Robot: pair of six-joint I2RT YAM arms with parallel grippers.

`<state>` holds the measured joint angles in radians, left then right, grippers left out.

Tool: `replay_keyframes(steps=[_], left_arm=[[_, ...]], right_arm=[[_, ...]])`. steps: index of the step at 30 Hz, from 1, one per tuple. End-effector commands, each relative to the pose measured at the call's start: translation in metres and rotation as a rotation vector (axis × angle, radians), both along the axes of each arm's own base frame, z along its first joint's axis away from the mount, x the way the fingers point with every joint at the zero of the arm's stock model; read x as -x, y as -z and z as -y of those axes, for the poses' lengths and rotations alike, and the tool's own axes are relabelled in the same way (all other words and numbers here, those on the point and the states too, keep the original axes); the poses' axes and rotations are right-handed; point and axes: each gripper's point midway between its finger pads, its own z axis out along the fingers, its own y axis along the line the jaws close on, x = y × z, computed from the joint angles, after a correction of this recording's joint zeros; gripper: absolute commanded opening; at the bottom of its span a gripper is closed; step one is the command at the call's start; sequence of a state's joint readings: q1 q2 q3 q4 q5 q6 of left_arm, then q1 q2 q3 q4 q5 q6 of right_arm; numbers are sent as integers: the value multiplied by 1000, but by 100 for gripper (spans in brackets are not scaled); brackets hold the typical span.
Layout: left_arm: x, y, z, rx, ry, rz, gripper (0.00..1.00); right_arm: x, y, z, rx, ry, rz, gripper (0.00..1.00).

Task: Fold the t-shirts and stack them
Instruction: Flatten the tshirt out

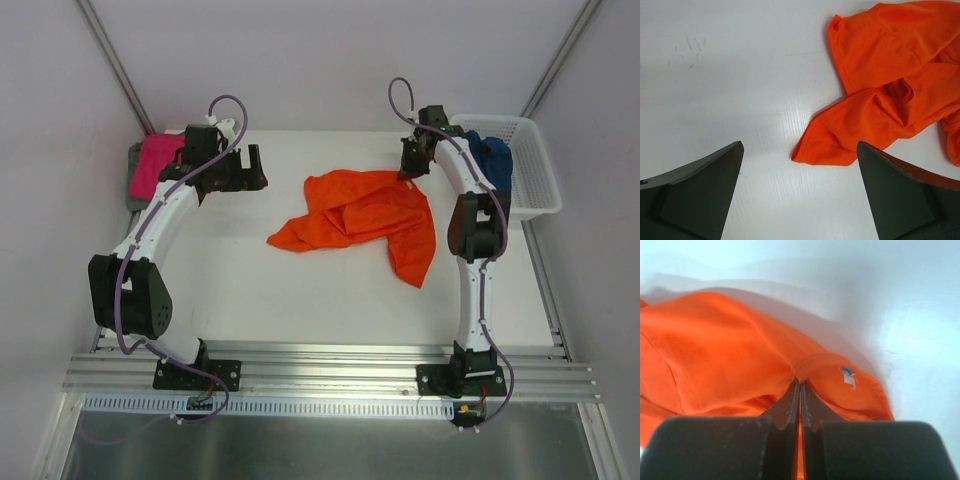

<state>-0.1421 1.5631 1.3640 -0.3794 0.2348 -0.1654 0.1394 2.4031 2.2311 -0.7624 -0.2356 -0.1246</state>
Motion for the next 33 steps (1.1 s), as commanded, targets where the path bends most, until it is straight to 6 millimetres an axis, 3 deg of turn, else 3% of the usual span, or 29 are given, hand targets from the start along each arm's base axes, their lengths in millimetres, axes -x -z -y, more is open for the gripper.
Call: replay_keyframes(steps=[1, 9, 10, 11, 12, 13, 17, 19, 21, 23, 24, 26, 33], left_arm=[[-2, -6, 1, 17, 2, 18, 99], [-5, 2, 7, 47, 14, -11, 99], [-6, 2, 7, 48, 13, -13, 99], [-8, 2, 8, 52, 16, -13, 99], [-10, 0, 9, 52, 16, -10, 99], [-11, 1, 8, 51, 15, -10, 99], [-15, -2, 9, 58, 12, 0, 99], [-16, -3, 10, 54, 12, 6, 99], [-16, -4, 9, 44, 12, 13, 99], [-15, -6, 9, 38, 16, 21, 99], [-14, -5, 9, 34, 14, 19, 99], [-12, 0, 7, 21, 15, 13, 99], [-10, -9, 1, -5, 3, 44, 99]], right_arm=[[-3, -55, 34, 124, 102, 109, 1], [1, -68, 46, 170, 148, 125, 1], [2, -69, 53, 202, 161, 128, 6], [4, -71, 53, 216, 141, 128, 21], [6, -73, 48, 210, 106, 134, 69], [9, -81, 39, 188, 65, 146, 96], [27, -95, -1, 164, -78, 174, 97], [42, -93, -41, 104, -193, 158, 97], [56, -80, -79, 68, -294, 117, 97], [58, -79, -102, 39, -340, 120, 97], [62, -65, -121, 16, -390, 94, 97], [62, -52, -141, 29, -446, 85, 97], [79, -18, -158, -28, -433, -39, 96]])
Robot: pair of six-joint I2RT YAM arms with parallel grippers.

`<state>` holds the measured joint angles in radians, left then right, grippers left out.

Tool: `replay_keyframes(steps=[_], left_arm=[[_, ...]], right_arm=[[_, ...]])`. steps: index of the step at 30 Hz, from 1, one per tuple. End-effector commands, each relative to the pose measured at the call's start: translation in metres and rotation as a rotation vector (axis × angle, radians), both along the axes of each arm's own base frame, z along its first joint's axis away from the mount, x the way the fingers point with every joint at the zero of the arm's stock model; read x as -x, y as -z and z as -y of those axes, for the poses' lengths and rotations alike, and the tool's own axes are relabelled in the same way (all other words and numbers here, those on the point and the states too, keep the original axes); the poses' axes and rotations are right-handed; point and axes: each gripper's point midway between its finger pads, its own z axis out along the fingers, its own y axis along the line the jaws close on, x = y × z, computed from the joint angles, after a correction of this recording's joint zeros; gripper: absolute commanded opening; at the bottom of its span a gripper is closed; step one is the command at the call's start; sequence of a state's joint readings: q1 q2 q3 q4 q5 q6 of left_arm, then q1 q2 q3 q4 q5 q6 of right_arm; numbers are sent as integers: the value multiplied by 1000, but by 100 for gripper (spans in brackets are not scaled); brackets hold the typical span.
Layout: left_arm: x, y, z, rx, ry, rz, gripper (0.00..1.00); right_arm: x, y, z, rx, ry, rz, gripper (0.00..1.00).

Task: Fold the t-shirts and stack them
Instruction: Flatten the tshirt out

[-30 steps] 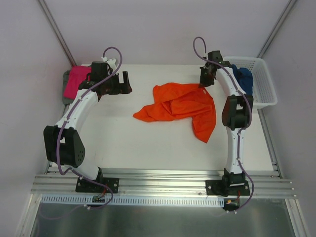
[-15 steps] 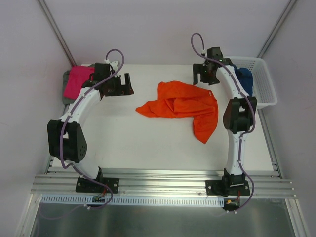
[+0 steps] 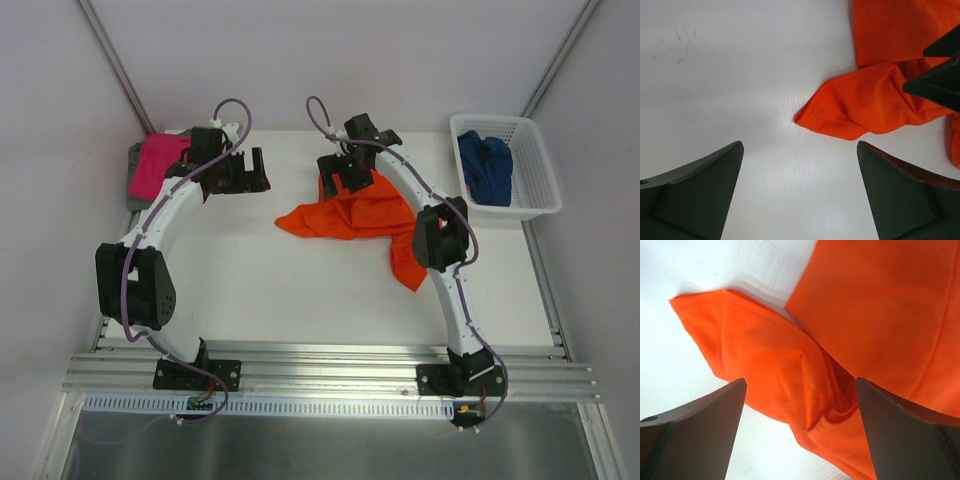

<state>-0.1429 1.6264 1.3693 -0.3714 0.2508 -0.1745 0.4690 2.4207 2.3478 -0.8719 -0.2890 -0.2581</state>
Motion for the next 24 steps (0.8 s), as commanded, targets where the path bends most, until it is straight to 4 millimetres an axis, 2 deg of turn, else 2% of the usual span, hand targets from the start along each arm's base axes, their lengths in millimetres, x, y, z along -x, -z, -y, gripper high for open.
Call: replay_keyframes(steps=[1, 4, 7, 14, 17, 20, 23, 24], left_arm=[[-3, -34, -4, -14, -3, 106, 99], [-1, -36, -5, -16, -3, 111, 99], [2, -36, -4, -14, -3, 111, 99], [11, -38, -9, -28, -9, 113, 99], [12, -41, -10, -31, -9, 120, 99], [12, -42, -10, -34, -13, 122, 99], [11, -42, -10, -34, -11, 122, 99], [11, -42, -10, -34, -13, 122, 99]], right_arm=[[9, 9, 13, -21, 38, -95, 95], [14, 16, 12, -27, 49, -130, 93], [10, 18, 11, -23, 50, -120, 93], [-21, 38, 27, 97, 78, -13, 95], [-27, 49, 39, 145, 106, -10, 96], [-29, 65, 63, 157, 205, -74, 96], [-20, 73, 83, 183, 228, -126, 98], [-7, 83, 87, 179, 224, -183, 98]])
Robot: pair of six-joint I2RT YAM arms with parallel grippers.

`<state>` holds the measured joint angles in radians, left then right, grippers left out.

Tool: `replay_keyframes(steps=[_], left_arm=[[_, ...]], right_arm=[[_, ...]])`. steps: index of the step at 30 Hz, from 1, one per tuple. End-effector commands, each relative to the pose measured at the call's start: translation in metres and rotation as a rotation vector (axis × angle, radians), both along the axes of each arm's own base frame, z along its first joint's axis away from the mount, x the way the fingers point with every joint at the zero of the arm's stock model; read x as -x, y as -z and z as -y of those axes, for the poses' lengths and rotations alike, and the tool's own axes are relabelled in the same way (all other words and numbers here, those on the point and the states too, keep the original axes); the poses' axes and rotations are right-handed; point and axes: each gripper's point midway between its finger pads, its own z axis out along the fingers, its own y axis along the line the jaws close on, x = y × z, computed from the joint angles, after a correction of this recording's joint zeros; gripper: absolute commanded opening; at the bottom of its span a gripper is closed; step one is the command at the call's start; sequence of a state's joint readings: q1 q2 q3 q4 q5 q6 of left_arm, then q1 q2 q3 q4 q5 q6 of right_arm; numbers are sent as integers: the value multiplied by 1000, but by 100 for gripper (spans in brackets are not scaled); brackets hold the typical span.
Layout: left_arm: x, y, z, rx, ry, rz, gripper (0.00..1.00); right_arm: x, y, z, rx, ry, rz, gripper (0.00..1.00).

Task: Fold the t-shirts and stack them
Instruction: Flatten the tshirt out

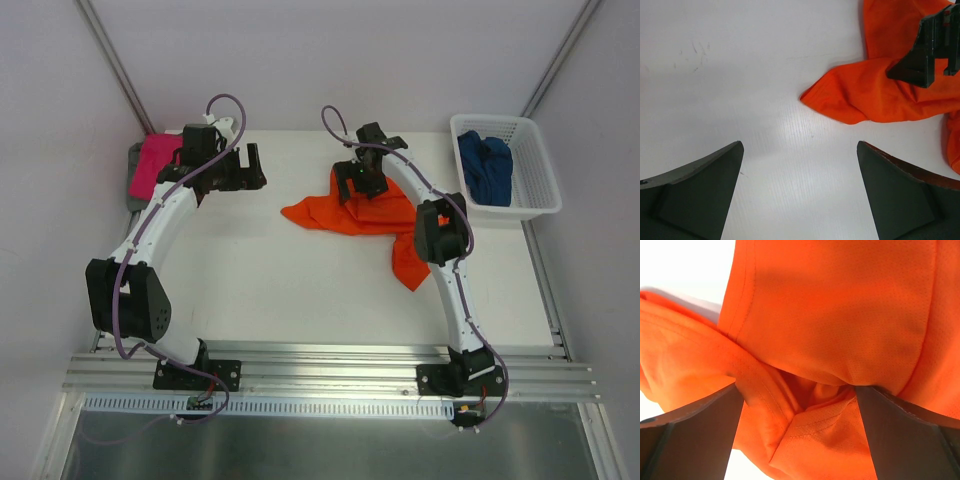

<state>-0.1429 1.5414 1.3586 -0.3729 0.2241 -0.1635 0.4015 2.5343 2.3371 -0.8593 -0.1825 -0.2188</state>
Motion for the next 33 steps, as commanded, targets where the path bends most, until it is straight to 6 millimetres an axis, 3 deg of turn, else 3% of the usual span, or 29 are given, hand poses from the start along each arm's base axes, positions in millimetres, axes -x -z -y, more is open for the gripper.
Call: replay_keyframes(steps=[1, 4, 8, 10, 14, 18, 24, 29, 31, 33], left_arm=[[3, -14, -4, -17, 0, 47, 99], [2, -16, -3, -11, -4, 48, 99], [0, -13, -2, 5, -10, 36, 99], [-2, -10, 0, 13, -9, 32, 99], [-7, -8, 3, 25, -4, 30, 99], [-14, -5, 5, 34, 0, 23, 99], [-22, -13, 6, 33, -1, 45, 99], [-22, -15, 4, 20, -5, 55, 99], [-21, -15, 3, 18, -5, 56, 99], [-20, -12, 4, 20, -4, 49, 99]], right_arm=[[24, 8, 41, 41, 82, -121, 98], [65, 4, 48, 19, 99, -234, 98], [93, -19, 43, -25, 96, -274, 96], [91, -30, 45, -7, 83, -239, 94], [44, -80, 55, 75, 61, 16, 91], [29, -97, 55, 111, 30, 105, 88], [36, -81, 65, 241, -27, 113, 88], [41, -43, 73, 378, -145, 56, 87], [46, -37, 71, 422, -224, 35, 88], [38, -31, 67, 447, -244, 37, 88]])
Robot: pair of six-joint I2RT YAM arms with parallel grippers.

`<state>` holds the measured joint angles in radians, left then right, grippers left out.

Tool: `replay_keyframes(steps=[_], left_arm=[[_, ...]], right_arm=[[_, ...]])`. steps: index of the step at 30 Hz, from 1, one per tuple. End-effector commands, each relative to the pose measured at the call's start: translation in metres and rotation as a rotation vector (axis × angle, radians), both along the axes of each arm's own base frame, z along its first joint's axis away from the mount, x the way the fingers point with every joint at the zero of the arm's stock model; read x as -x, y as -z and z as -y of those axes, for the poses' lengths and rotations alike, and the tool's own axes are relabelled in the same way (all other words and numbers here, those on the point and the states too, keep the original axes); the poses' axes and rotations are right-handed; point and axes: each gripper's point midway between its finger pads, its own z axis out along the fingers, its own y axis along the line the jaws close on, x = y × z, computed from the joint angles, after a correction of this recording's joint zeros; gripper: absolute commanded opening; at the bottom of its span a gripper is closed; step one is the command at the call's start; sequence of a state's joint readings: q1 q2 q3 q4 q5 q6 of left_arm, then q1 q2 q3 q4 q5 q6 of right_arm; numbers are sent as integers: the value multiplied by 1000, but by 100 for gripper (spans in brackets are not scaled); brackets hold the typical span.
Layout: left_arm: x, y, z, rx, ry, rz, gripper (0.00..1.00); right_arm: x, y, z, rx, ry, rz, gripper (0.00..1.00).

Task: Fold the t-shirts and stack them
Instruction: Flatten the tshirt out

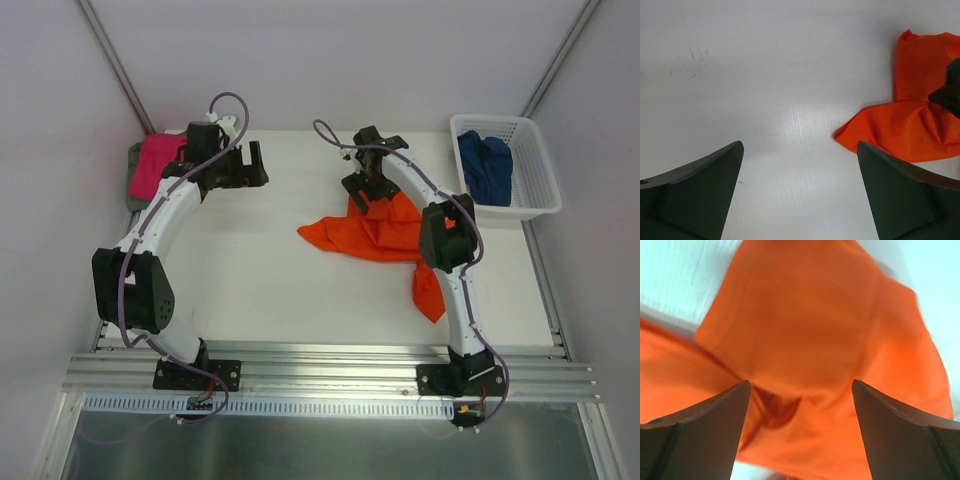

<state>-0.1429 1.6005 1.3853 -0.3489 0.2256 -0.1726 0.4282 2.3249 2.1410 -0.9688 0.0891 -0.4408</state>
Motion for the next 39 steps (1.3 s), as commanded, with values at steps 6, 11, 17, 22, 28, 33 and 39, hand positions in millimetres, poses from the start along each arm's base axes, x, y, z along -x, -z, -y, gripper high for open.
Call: replay_keyframes(steps=[6, 11, 17, 22, 28, 33, 39], left_arm=[[0, -20, -1, 10, -3, 56, 99], [5, -16, -1, 15, -4, 45, 99], [10, -14, -3, 20, -8, 37, 99], [9, -17, -2, 24, -8, 44, 99], [12, -16, -4, 20, -10, 44, 99], [12, -19, -4, 22, -9, 51, 99], [13, -19, -4, 21, -10, 51, 99]], right_arm=[[-7, 10, -30, 22, -141, -6, 88], [4, 5, -63, -106, -167, -27, 87], [-2, -18, -82, -130, -239, 107, 87], [5, -7, -84, -92, -254, 46, 87], [1, -25, -99, -180, -270, 125, 87], [0, -4, -93, -94, -270, 76, 87], [4, 18, -78, 21, -298, 51, 88]])
